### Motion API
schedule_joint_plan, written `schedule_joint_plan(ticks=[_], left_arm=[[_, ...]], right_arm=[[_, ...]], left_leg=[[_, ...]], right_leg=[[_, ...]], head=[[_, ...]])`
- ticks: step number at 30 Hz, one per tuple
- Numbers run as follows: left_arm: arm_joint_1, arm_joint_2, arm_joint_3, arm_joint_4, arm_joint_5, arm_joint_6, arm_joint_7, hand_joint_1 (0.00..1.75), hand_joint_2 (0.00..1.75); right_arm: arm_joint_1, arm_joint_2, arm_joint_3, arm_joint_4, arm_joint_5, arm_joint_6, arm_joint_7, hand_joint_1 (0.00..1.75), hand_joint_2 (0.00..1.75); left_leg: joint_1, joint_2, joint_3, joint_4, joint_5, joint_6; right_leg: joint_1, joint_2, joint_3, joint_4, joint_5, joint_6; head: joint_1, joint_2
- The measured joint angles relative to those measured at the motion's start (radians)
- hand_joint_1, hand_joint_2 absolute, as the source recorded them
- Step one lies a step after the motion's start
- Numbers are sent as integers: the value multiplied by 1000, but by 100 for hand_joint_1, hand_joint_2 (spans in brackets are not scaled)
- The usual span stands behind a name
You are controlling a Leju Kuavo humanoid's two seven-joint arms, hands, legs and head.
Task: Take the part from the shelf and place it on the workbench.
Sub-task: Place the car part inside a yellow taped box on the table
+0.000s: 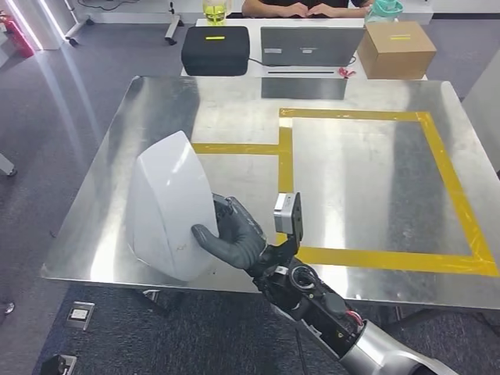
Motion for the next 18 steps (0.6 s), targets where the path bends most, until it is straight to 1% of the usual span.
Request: schedule_joint_plan(ticks=[1, 2, 3, 4, 5, 7, 8, 10, 13, 15, 16, 18], left_arm=[[-2, 2, 0, 0, -1, 0, 0, 0, 175], [-2, 3, 0, 1, -1, 0, 1, 0, 175], [-2, 3, 0, 1, -2, 0, 1, 0, 175], [0, 2, 0, 1, -3, 0, 1, 0, 175], [2, 3, 0, 1, -4, 0, 1, 0, 175], [2, 5, 0, 1, -5, 0, 1, 0, 175], [2, 6, 0, 1, -6, 0, 1, 0, 175], [2, 9, 0, 1, -7, 0, 1, 0, 175], [0, 7, 0, 1, -7, 0, 1, 0, 175], [-1, 6, 0, 1, -8, 0, 1, 0, 175], [-2, 6, 0, 1, -8, 0, 1, 0, 175], [-1, 4, 0, 1, -8, 0, 1, 0, 175]], right_arm=[[1, -2, -1, 0, -1, -1, 0, 169, 175], [3, -4, -2, -1, -4, -1, 0, 169, 175], [4, -5, -3, -1, -9, 1, 0, 169, 175], [6, -5, -5, -1, -15, 3, 0, 169, 175], [6, -6, -6, -1, -20, 6, 0, 169, 175], [6, -7, -9, -1, -25, 7, -1, 169, 175], [7, -7, -10, -1, -26, 7, -1, 169, 175], [8, -9, -13, -1, -27, 7, -1, 169, 175], [9, -11, -15, -1, -27, 7, -2, 169, 175], [9, -12, -16, -1, -27, 7, -2, 169, 175], [9, -12, -17, -1, -27, 7, -3, 169, 175], [9, -12, -17, -1, -27, 7, -3, 169, 175]], left_leg=[[1, -7, -9, 12, -4, -8], [3, -12, -18, 20, -3, -15], [5, -15, -24, 24, -5, -17], [7, -16, -24, 21, -5, -15], [8, -16, -23, 19, -6, -9], [7, -16, -22, 14, -3, 5], [6, -16, -22, 12, 0, 8], [6, -16, -23, 9, 7, 7], [6, -15, -23, 7, 13, 0], [7, -12, -22, 2, 11, -5], [8, -11, -22, 0, 8, -10], [10, -10, -21, -3, 5, -26]], right_leg=[[-1, 14, 8, -12, -6, -2], [2, 21, 8, -10, -15, -11], [2, 17, 6, -10, -20, -19], [3, 16, 4, -7, -21, -23], [2, 15, 3, -6, -22, -26], [1, 14, -1, -8, -20, -28], [1, 15, -3, -8, -20, -29], [1, 15, -6, -8, -18, -32], [4, 17, -7, -8, -18, -39], [7, 17, -6, -8, -20, -46], [9, 17, -5, -8, -21, -49], [11, 15, -4, -8, -22, -52]], head=[[0, 0], [0, 0], [-4, 0], [-10, 0], [-13, 0], [-25, 0], [-31, 0], [-43, 0], [-56, 0], [-63, 0], [-66, 0], [-69, 0]])
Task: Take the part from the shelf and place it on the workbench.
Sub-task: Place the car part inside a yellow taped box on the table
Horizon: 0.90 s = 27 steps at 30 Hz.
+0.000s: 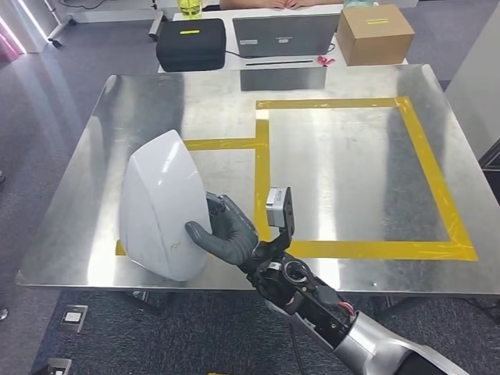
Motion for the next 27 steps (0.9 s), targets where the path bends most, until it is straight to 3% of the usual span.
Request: schedule_joint_plan(ticks=[2, 4, 22, 27], left_arm=[[1, -2, 0, 0, 0, 0, 0, 0, 175], [1, -3, 0, 0, 0, 0, 0, 0, 175], [1, -3, 0, 0, -3, 0, 1, 0, 175], [1, -2, 0, 0, -3, 0, 2, 0, 175]], right_arm=[[0, 0, 0, 0, 0, 0, 0, 169, 175], [0, 0, 0, 0, 0, 0, 0, 169, 175], [-1, 0, -5, -2, 9, -4, -9, 169, 175], [-1, 0, -6, -3, 29, -12, -9, 169, 175]], left_leg=[[0, 0, 1, 0, 0, -10], [-1, -1, 1, 2, -1, -12], [-2, -1, 5, 15, -6, -4], [-5, -2, 0, 34, -14, 15]], right_leg=[[0, -2, 3, 0, 0, 0], [-1, -3, 8, -2, 0, 0], [-1, -4, 26, -16, 4, 6], [-6, -4, 28, -20, 5, 16]], head=[[0, 0], [3, 0], [25, 0], [16, 0]])
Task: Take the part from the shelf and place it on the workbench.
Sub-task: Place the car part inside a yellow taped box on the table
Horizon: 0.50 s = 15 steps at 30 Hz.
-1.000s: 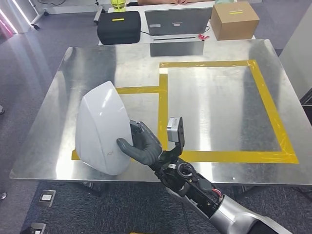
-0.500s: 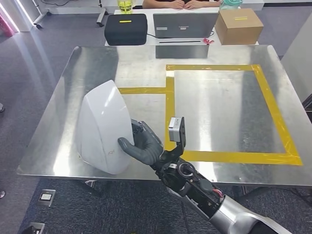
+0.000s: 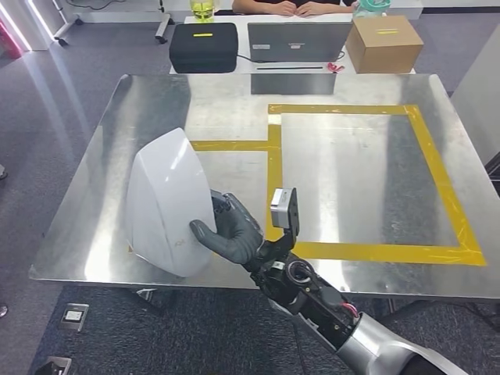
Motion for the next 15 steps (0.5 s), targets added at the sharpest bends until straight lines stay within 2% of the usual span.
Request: schedule_joint_plan(ticks=[3, 5, 6, 8, 9, 10, 11, 12, 13, 14, 15], left_arm=[[-1, 3, 0, 0, -2, -1, 0, 0, 175], [0, 3, 0, 0, -3, -1, 1, 0, 175], [1, 3, 0, 0, -3, -1, 1, 0, 175], [3, 2, 0, 0, -3, -1, 2, 0, 175], [5, 1, 0, 0, -3, -1, 3, 0, 175], [6, 0, 0, 0, -3, -1, 3, 0, 175], [6, -1, 0, 0, -3, -1, 3, 0, 175], [7, -2, 0, 0, -3, -1, 3, 0, 175], [7, -3, 0, 0, -3, -1, 3, 0, 175], [6, -3, 0, 0, -4, -1, 3, 0, 175], [5, -3, 0, 0, -4, -1, 3, 0, 175]], right_arm=[[0, 0, -1, -7, 4, -2, 1, 169, 175], [0, -1, -2, -12, 4, -2, 2, 169, 175], [-1, -1, -3, -13, 5, -2, 2, 169, 175], [-1, -2, -3, -13, 5, -3, 2, 169, 175], [1, -3, -3, -13, 5, -4, 2, 169, 175], [3, -4, -2, -13, 6, -5, 2, 169, 175], [4, -4, -2, -13, 6, -5, 2, 169, 175], [4, -5, -2, -13, 6, -5, 2, 169, 175], [4, -5, -2, -13, 6, -5, 2, 169, 175], [3, -5, -2, -14, 6, -5, 3, 169, 175], [3, -5, -2, -14, 6, -5, 3, 169, 175]], left_leg=[[0, 1, 2, -7, 3, 12], [3, 4, 18, -31, 13, 24], [4, 5, 27, -42, 17, 29], [1, 4, 33, -45, 17, 33], [-1, 1, 33, -45, 15, 34], [-2, -3, 35, -44, 14, 33], [-1, -9, 37, -43, 11, 31], [0, -16, 40, -41, 7, 27], [2, -24, 42, -36, 1, 21], [1, -31, 40, -29, -6, 14], [2, -39, 35, -21, -10, 8]], right_leg=[[1, -2, 6, -10, 2, 11], [5, -23, -1, 7, -13, 16], [7, -36, -19, 48, -35, 16], [8, -51, -83, 187, -97, 17], [9, -52, -114, 248, -117, 18], [8, -52, -130, 277, -118, 20], [8, -52, -125, 263, -99, 21], [6, -49, -101, 211, -63, 23], [2, -34, -67, 140, -30, 25], [-1, -15, -33, 78, -8, 26], [-2, 2, -9, 35, 0, 23]], head=[[-7, 0], [-2, 0], [5, 0], [20, 0], [25, 0], [29, 0], [32, 0], [37, 0], [42, 0], [46, 0], [49, 0]])
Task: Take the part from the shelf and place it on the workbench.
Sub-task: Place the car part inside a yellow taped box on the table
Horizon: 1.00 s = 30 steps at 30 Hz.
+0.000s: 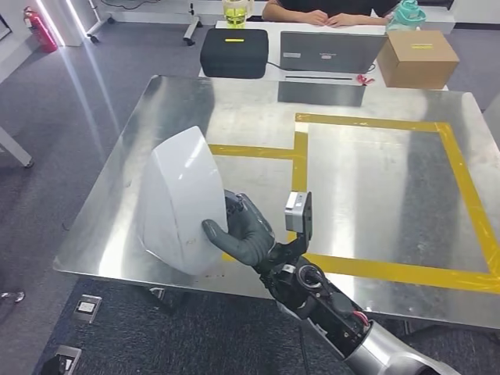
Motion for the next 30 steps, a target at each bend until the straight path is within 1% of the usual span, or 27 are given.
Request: schedule_joint_plan(ticks=[1, 2, 3, 4, 5, 6, 7, 8, 9, 10, 11, 12, 14, 15, 16, 17, 19, 20, 21, 23, 24, 25, 26, 27, 28, 29, 30], left_arm=[[-1, 1, 0, 0, -1, 0, 0, 0, 175], [-2, 1, 0, 0, -1, 0, 0, 0, 175], [-2, 0, 0, 0, -2, 1, 1, 0, 175], [-1, -1, 0, 0, -3, 1, 1, 0, 175], [-1, -2, -1, 0, -4, 1, 0, 0, 175], [-2, -4, -1, 0, -4, 1, 0, 0, 175], [-5, -5, -1, 0, -5, 1, 0, 0, 175], [-7, -5, -1, 0, -6, 1, 0, 0, 175], [-8, -5, -2, 0, -6, 1, 0, 0, 175], [-8, -5, -2, 0, -6, 1, 0, 0, 175], [-6, -5, -2, 0, -6, 1, 0, 0, 175], [-5, -5, -3, 0, -6, 1, 0, 0, 175], [-4, -4, -3, 0, -6, 2, 1, 0, 175], [-6, -3, -3, 0, -5, 2, 2, 0, 175], [-7, -3, -3, 0, -5, 2, 2, 0, 175], [-8, -3, -3, 0, -5, 3, 3, 0, 175], [-6, -3, -4, 0, -4, 3, 5, 0, 175], [-5, -2, -4, 0, -3, 3, 5, 0, 175], [-4, -2, -4, 0, -3, 4, 6, 0, 175], [-5, -1, -4, 0, -3, 4, 7, 0, 175], [-6, -1, -4, 0, -3, 5, 7, 0, 175], [-6, -1, -4, 0, -3, 5, 7, 0, 175], [-6, -2, -4, 0, -2, 5, 7, 0, 175], [-6, -3, -4, 0, -1, 6, 7, 0, 175], [-5, -4, -4, 0, 1, 7, 7, 0, 175], [-5, -5, -4, 0, 2, 8, 7, 0, 175], [-6, -5, -4, 0, 4, 9, 7, 0, 175]], right_arm=[[0, -1, 0, -1, 0, -1, 0, 169, 175], [1, -1, -1, -1, 1, -2, 0, 169, 175], [1, -1, -1, -2, 2, -2, 0, 169, 175], [1, -1, -1, -3, 4, -3, 0, 169, 175], [0, -1, -2, -4, 6, -4, 0, 169, 175], [-1, -1, -3, -6, 8, -4, 0, 169, 175], [0, -1, -4, -8, 9, -5, 1, 169, 175], [0, -1, -6, -9, 10, -6, 1, 169, 175], [2, -1, -7, -9, 11, -6, 2, 169, 175], [4, -1, -7, -9, 12, -6, 3, 169, 175], [5, -1, -7, -9, 13, -6, 3, 169, 175], [6, -1, -8, -10, 15, -5, 3, 169, 175], [6, -1, -8, -12, 17, -4, 3, 169, 175], [6, -1, -10, -14, 17, -4, 3, 169, 175], [6, -1, -11, -15, 18, -3, 3, 169, 175], [6, -1, -12, -16, 18, -3, 3, 169, 175], [6, -1, -13, -18, 18, -3, 3, 169, 175], [6, -1, -14, -19, 18, -3, 3, 169, 175], [6, -1, -14, -21, 18, -3, 3, 169, 175], [8, -2, -15, -23, 20, -3, 3, 169, 175], [11, -3, -15, -24, 21, -4, 4, 169, 175], [14, -5, -15, -24, 24, -7, 5, 169, 175], [17, -6, -15, -24, 29, -12, 7, 169, 175], [18, -7, -15, -25, 37, -20, 9, 169, 175], [18, -9, -16, -26, 49, -34, 11, 169, 175], [17, -11, -19, -27, 65, -51, 13, 169, 175], [15, -13, -22, -29, 86, -74, 17, 169, 175]], left_leg=[[1, -7, -7, 6, -2, -6], [3, -15, -13, 9, -2, -12], [7, -24, -17, 9, -1, -17], [9, -17, -19, 14, -3, -21], [8, 3, -29, 34, -12, -23], [4, 33, -53, 80, -30, -22], [-1, 68, -90, 148, -56, -20], [-6, 90, -136, 227, -83, -17], [-9, 99, -181, 297, -102, -13], [-12, 103, -211, 337, -104, -9], [-15, 105, -220, 336, -86, -4], [-18, 108, -206, 295, -50, 2], [-32, 146, -144, 154, 25, 16], [-40, 166, -120, 100, 44, 22], [-47, 181, -107, 69, 50, 25], [-53, 182, -104, 59, 45, 27], [-51, 160, -104, 52, 45, 34], [-48, 150, -101, 50, 45, 39], [-45, 140, -98, 48, 45, 45], [-44, 120, -94, 46, 43, 54], [-45, 108, -93, 47, 42, 56], [-46, 94, -91, 47, 41, 58], [-47, 80, -88, 47, 40, 58], [-47, 67, -84, 47, 38, 57], [-47, 53, -78, 48, 35, 56], [-46, 41, -73, 48, 32, 53], [-47, 31, -70, 49, 30, 50]], right_leg=[[0, 13, 11, -18, -5, -4], [3, 11, 15, -19, -11, -10], [5, 2, 14, -17, -14, -18], [7, -9, 16, -18, -15, -25], [8, -21, 21, -20, -17, -33], [10, -35, 26, -24, -19, -40], [13, -49, 30, -26, -22, -47], [17, -63, 32, -26, -25, -52], [22, -78, 34, -26, -28, -56], [26, -92, 37, -26, -31, -60], [30, -104, 41, -26, -35, -63], [33, -115, 47, -26, -39, -64], [38, -135, 59, -26, -49, -61], [41, -144, 63, -26, -54, -58], [44, -153, 65, -27, -59, -54], [47, -163, 68, -29, -62, -50], [46, -175, 72, -30, -71, -42], [44, -162, 69, -18, -83, -38], [42, -138, 54, 18, -105, -34], [41, -86, -10, 154, -169, -32], [41, -75, -47, 228, -194, -31], [41, -70, -75, 274, -201, -32], [41, -68, -84, 279, -186, -33], [41, -65, -74, 242, -151, -36], [41, -56, -49, 174, -103, -40], [40, -37, -20, 104, -64, -44], [39, -18, 3, 44, -37, -48]], head=[[0, 0], [-2, 0], [-5, 0], [-9, 0], [-15, 0], [-24, 0], [-34, 0], [-43, 0], [-48, 0], [-52, 0], [-54, 0], [-57, 0], [-63, 0], [-67, 0], [-68, 0], [-68, 0], [-62, 0], [-59, 0], [-54, 0], [-42, 0], [-36, 0], [-31, 0], [-27, 0], [-23, 0], [-18, 0], [-14, 0], [-12, 0]])
